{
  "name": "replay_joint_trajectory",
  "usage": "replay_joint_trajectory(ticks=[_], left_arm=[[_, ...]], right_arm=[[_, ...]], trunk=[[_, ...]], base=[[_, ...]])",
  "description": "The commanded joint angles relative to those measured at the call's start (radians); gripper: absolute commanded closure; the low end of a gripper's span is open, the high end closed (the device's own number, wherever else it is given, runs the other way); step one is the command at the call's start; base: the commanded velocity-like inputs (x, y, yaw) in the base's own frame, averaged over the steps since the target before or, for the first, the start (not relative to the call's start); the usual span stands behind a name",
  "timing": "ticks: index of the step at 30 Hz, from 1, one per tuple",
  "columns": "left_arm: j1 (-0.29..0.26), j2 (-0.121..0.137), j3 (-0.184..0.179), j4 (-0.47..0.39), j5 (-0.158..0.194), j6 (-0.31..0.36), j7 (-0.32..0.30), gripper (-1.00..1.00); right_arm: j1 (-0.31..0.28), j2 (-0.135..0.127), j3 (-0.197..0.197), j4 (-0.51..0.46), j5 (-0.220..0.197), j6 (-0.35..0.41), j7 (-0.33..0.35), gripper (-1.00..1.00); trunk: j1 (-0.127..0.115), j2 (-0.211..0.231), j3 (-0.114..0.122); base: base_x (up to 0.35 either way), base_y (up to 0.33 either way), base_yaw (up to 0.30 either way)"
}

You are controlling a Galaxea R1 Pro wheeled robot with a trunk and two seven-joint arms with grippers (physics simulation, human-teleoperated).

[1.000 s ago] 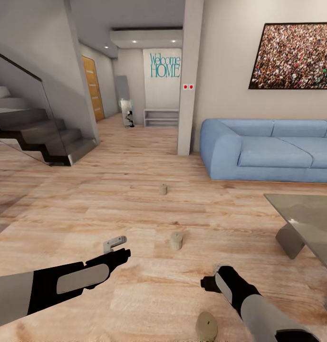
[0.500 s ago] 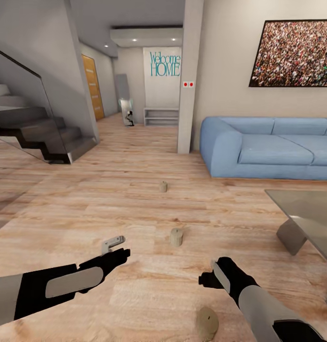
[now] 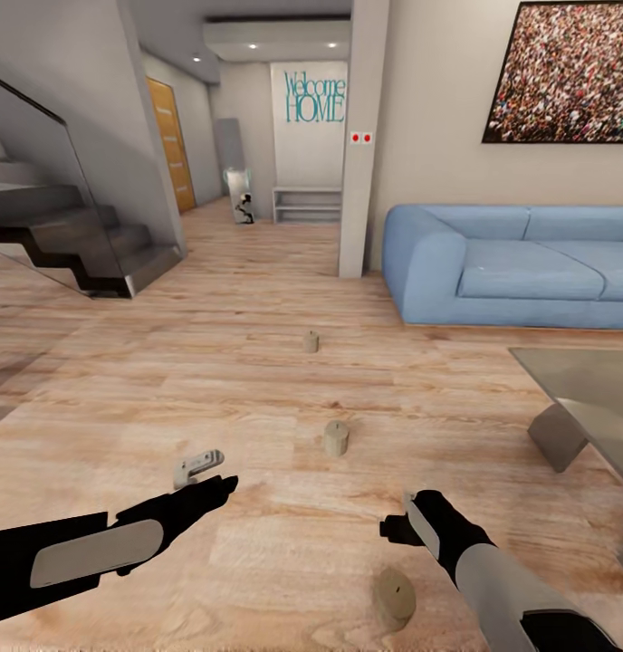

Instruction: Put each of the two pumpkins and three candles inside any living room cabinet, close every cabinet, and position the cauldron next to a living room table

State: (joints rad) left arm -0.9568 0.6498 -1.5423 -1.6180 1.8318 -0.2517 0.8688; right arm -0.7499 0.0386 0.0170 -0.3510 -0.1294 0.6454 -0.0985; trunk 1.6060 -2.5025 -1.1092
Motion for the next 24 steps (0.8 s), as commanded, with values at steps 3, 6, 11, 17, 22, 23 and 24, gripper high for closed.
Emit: replay_joint_trajectory(ticks=[3, 6, 11, 17, 22, 23, 24], left_arm=[[-0.002, 0.001, -0.002, -0.002, 0.006, -0.006, 0.001, -1.0], [-0.002, 0.001, -0.002, -0.002, 0.006, -0.006, 0.002, -1.0], [-0.002, 0.001, -0.002, -0.002, 0.006, -0.006, 0.002, -1.0], [-0.002, 0.001, -0.002, -0.002, 0.006, -0.006, 0.003, -1.0], [-0.002, 0.001, -0.002, -0.002, 0.006, -0.006, 0.001, -1.0], [-0.002, 0.001, -0.002, -0.002, 0.006, -0.006, 0.001, -1.0], [-0.002, 0.001, -0.002, -0.002, 0.006, -0.006, 0.001, -1.0]], right_arm=[[0.0, 0.002, 0.004, 0.002, -0.01, 0.002, -0.01, -1.0], [0.0, 0.002, 0.004, 0.004, -0.009, 0.002, -0.011, -1.0], [0.0, 0.001, 0.003, 0.005, -0.009, 0.002, -0.011, -1.0], [0.0, 0.001, 0.004, 0.007, -0.008, -0.028, -0.011, -1.0], [0.0, 0.0, 0.005, 0.008, -0.005, -0.07, -0.012, -1.0], [0.0, 0.0, 0.005, 0.008, -0.004, -0.077, -0.012, -1.0], [0.0, 0.0, 0.005, 0.008, -0.003, -0.09, -0.012, -1.0]], trunk=[[0.001, -0.001, -0.013], [0.002, -0.002, -0.024], [0.005, -0.003, -0.044], [0.007, -0.004, -0.067], [0.01, -0.006, -0.086], [0.01, -0.006, -0.09], [0.011, -0.006, -0.094]], base=[[0.0, 0.0, 0.0], [0.0, 0.0, 0.0], [0.0, 0.0, 0.0], [0.0, 0.0, 0.0], [0.0, 0.0, 0.0], [0.0, 0.0, 0.0], [0.0, 0.0, 0.0]])
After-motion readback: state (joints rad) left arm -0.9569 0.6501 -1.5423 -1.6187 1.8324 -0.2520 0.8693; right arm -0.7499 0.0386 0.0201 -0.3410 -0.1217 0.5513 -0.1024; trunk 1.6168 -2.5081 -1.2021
